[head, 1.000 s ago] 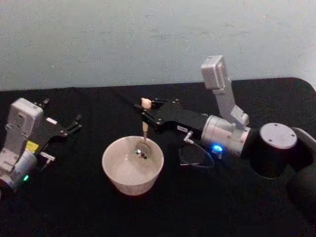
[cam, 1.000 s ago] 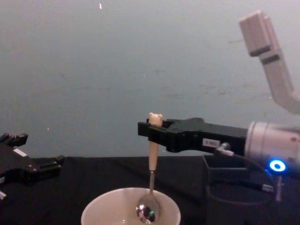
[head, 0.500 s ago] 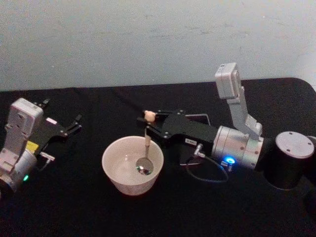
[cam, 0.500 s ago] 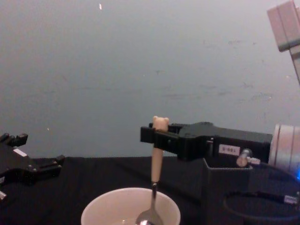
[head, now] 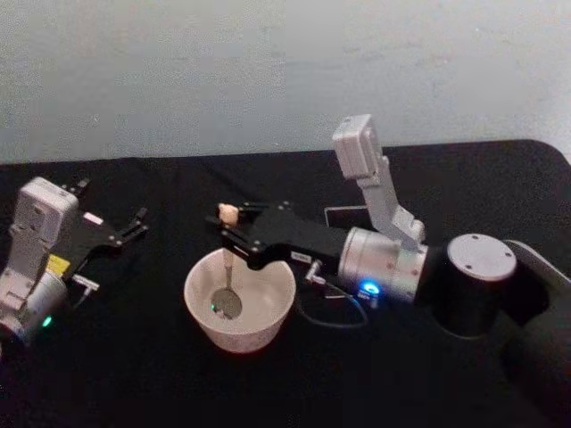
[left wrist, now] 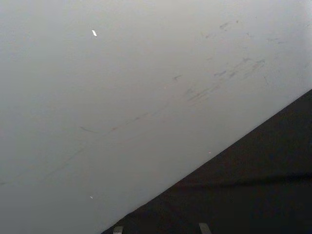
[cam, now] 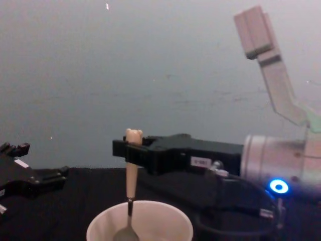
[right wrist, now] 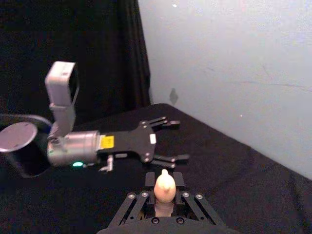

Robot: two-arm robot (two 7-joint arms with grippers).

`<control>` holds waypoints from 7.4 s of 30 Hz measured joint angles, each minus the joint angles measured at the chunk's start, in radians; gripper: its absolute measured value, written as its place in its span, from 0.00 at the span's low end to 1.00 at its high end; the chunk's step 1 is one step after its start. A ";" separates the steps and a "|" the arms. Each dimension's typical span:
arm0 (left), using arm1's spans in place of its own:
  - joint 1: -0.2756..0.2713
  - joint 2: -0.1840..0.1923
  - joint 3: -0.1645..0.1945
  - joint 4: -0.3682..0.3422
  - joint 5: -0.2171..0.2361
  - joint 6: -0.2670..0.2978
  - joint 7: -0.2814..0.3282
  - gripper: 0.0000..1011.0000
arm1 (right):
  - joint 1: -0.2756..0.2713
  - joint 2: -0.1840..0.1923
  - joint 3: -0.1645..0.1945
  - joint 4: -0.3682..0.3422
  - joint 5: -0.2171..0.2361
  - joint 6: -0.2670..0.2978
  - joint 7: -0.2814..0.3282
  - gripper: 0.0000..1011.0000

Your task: Pick up the stirring spoon with one hand, stir inside the cup, then place it back in its original position.

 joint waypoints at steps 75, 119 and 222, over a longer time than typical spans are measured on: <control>0.000 0.000 0.000 0.000 0.000 0.000 0.000 0.99 | 0.024 -0.020 0.030 0.061 -0.076 -0.008 -0.044 0.21; 0.000 0.000 0.000 0.000 0.000 0.000 0.000 0.99 | 0.000 0.000 0.023 0.001 -0.045 0.013 -0.042 0.21; 0.000 0.000 0.000 0.000 0.000 0.000 0.000 0.99 | -0.187 0.137 0.287 -0.194 0.096 0.021 -0.239 0.21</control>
